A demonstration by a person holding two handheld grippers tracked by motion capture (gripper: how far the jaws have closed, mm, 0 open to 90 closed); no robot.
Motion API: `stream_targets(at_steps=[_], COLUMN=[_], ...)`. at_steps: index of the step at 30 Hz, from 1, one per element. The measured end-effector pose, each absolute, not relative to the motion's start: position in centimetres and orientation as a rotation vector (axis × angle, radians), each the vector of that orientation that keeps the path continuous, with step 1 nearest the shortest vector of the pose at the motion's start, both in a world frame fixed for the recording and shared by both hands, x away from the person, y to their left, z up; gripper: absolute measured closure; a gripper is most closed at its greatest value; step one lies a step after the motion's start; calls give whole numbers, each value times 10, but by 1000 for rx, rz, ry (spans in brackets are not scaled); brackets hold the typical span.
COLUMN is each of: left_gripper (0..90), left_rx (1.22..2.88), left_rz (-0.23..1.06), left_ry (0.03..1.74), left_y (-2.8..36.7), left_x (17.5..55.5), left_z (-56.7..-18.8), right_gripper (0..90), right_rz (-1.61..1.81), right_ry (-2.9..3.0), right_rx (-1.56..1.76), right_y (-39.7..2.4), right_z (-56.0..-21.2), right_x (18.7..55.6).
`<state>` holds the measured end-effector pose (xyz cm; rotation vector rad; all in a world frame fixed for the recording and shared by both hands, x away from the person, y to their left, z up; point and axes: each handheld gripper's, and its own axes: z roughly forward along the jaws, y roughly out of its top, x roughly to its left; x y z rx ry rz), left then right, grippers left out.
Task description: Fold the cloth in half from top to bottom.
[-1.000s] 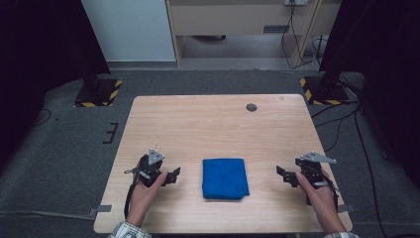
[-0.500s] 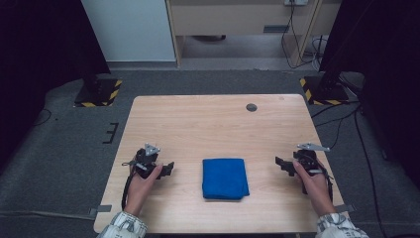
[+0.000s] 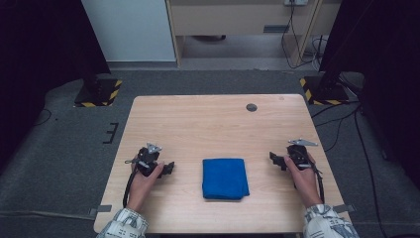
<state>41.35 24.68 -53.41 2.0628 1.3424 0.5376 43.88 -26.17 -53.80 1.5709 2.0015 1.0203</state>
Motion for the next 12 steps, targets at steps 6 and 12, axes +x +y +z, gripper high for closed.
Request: stream_targets(at_steps=[6, 12], left_gripper=[26, 26], left_rx=[2041, 2040], left_rz=[555, 554], left_ry=[1324, 1323], left_y=[247, 248], left_x=[408, 402], left_z=[-537, -537], right_gripper=[101, 101], right_rz=[879, 886], right_ry=[2057, 2068], right_rx=[1476, 1462], right_y=[-249, -253], right_z=[-539, -539], right_x=[427, 414])
